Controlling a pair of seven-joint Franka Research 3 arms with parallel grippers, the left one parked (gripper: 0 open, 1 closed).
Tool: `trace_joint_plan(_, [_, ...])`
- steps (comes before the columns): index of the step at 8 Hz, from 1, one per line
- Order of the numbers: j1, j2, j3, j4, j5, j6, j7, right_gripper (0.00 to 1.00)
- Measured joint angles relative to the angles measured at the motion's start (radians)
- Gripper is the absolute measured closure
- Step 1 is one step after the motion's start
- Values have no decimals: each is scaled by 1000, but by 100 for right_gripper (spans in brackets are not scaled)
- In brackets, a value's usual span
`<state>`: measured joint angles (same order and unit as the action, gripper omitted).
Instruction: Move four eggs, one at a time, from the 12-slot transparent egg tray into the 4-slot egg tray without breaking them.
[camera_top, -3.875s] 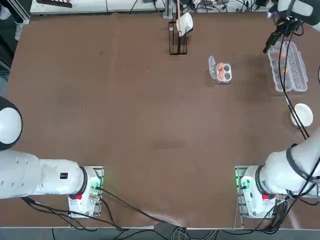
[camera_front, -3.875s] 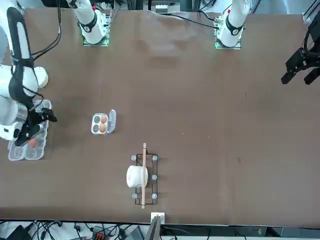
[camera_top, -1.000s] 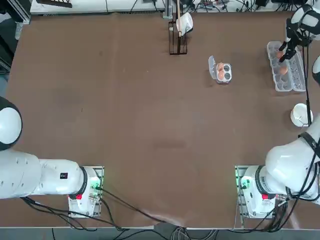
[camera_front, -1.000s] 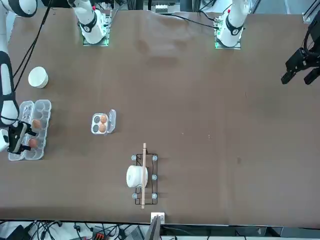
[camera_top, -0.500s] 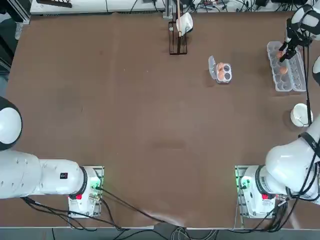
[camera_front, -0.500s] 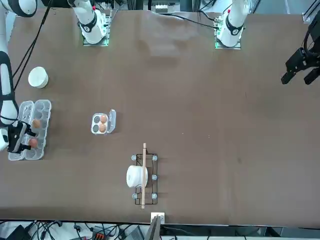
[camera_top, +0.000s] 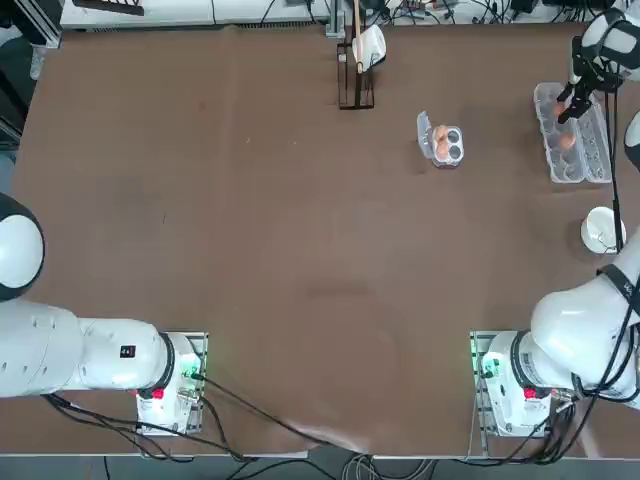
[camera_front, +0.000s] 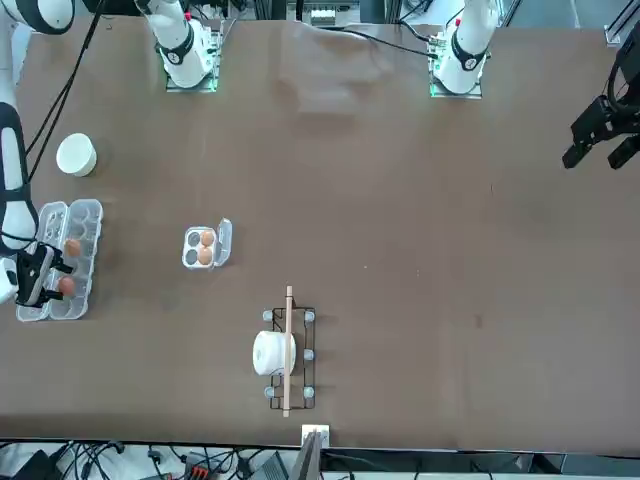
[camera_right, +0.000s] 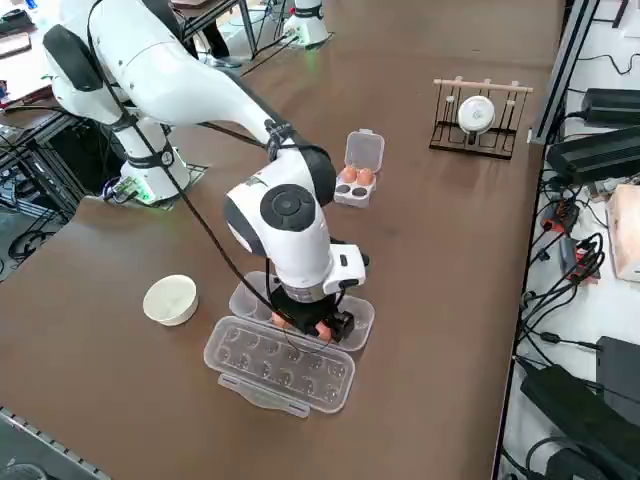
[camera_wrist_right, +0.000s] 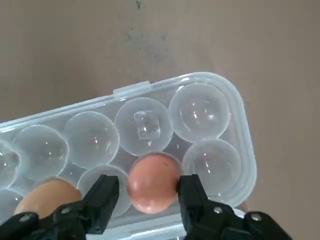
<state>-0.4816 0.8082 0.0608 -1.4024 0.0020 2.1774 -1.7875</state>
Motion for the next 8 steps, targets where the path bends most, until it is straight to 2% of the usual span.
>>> trace_joint_plan(2, [0, 4, 0, 0, 0, 0, 0, 20])
trace_joint_plan(5, [0, 5, 1, 1, 0, 4, 0, 23])
trace_joint_plan(6, [0, 5, 2, 2, 0, 4, -1, 25])
trace_joint_plan(8, [0, 6, 7, 5, 0, 11, -3, 38])
